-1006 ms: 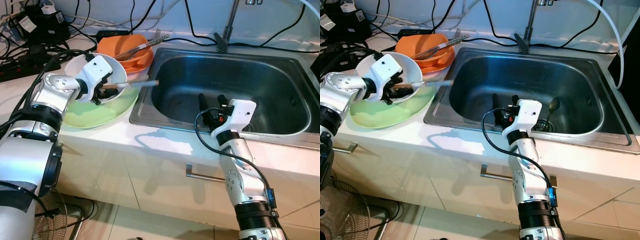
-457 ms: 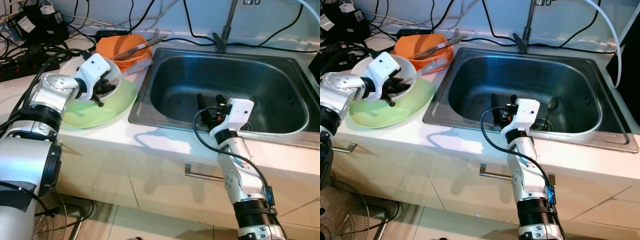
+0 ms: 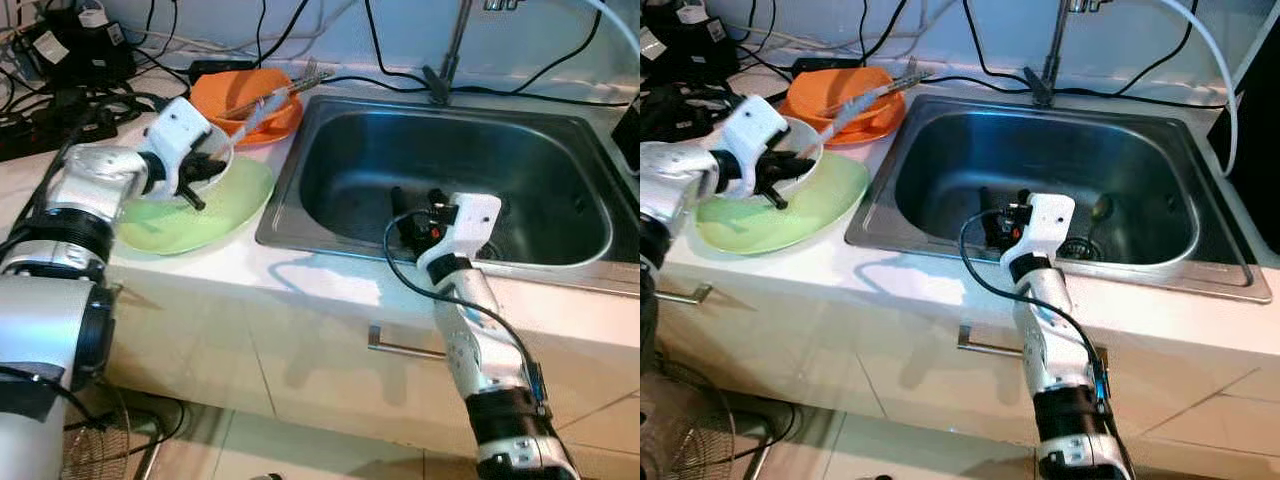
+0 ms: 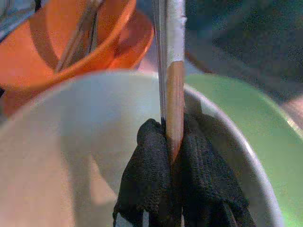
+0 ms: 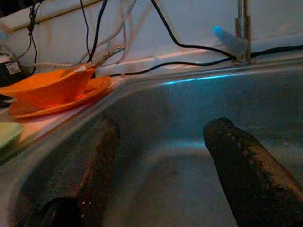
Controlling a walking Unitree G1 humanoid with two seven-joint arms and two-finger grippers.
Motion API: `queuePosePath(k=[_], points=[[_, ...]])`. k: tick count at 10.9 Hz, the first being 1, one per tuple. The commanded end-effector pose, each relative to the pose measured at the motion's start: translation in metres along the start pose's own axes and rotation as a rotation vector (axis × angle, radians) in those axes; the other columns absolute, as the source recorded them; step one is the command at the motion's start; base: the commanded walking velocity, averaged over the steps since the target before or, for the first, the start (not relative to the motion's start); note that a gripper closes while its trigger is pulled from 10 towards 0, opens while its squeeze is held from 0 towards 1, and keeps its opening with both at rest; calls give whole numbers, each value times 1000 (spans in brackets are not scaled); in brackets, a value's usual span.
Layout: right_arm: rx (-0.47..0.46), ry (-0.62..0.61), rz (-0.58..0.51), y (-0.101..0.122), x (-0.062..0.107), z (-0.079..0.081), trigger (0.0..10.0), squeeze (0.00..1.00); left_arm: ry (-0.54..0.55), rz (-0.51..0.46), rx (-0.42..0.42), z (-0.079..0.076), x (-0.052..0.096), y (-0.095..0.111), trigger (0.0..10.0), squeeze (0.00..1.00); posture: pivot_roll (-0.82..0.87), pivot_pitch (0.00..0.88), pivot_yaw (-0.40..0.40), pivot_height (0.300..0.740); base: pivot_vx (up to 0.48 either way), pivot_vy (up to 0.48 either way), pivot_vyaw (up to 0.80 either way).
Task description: Kitchen organization
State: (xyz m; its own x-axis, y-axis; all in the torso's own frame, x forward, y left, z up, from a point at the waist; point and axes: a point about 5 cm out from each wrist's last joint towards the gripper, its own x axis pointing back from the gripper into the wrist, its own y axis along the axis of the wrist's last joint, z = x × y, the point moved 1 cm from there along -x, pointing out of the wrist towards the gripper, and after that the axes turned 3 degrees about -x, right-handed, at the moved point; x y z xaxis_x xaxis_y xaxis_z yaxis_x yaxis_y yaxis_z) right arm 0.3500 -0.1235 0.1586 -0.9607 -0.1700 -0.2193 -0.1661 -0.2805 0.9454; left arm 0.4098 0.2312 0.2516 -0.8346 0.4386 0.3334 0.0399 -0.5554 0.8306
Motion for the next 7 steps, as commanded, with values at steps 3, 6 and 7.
queuePosePath(k=[3,6,7], points=[[-17,-25,84,-18,2,-9,10000,0,15,-38,-3,11,13,-1,10000,0,177,80,21,740,0,0,0],[-11,-10,83,-17,-4,-10,10000,0,60,-66,28,18,23,-7,10000,0,185,65,4,740,0,0,0],[-11,-6,80,-16,-7,-9,10000,0,87,-108,34,23,27,-2,10000,0,187,58,2,740,0,0,0]])
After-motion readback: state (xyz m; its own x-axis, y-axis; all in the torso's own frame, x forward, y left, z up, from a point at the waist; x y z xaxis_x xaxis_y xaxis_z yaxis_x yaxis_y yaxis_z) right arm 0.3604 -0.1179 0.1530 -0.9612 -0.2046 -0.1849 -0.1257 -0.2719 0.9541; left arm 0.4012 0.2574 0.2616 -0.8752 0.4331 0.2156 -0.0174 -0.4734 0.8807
